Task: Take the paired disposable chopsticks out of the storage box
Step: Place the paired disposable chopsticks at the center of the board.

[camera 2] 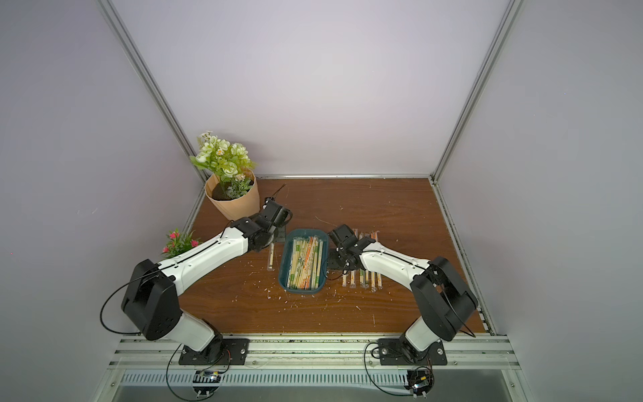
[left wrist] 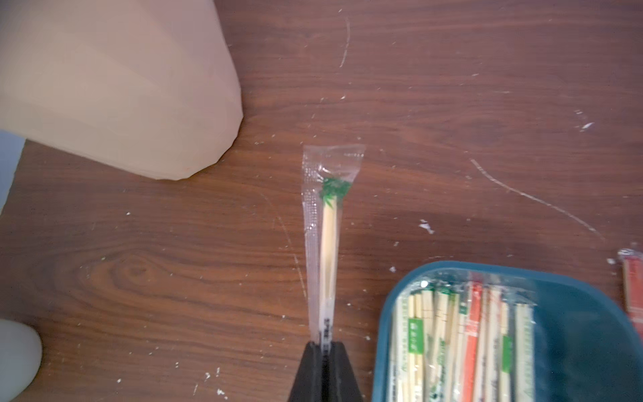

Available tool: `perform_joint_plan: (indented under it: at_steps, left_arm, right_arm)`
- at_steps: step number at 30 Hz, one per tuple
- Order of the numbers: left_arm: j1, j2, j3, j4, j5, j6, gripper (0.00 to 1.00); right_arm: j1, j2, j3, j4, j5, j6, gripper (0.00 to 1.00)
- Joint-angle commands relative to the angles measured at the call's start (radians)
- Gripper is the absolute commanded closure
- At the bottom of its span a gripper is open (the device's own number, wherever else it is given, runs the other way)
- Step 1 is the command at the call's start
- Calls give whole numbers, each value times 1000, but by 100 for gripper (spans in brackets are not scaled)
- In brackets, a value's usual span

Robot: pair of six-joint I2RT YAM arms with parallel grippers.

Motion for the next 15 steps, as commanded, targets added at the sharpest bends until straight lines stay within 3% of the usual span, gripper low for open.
perform_joint_plan:
  at_steps: [1, 11, 15]
  left_arm:
    - [38, -18, -74, 21, -4, 12, 100]
    - [46, 14, -217, 185, 55, 12, 100]
    - [45, 38, -224, 204, 57, 21, 90]
  right_arm:
    - [-10, -48, 40, -34, 28, -19, 55]
    - [-13, -55, 29, -32, 21, -15, 55]
    - [-14, -66, 20, -30, 23, -12, 55]
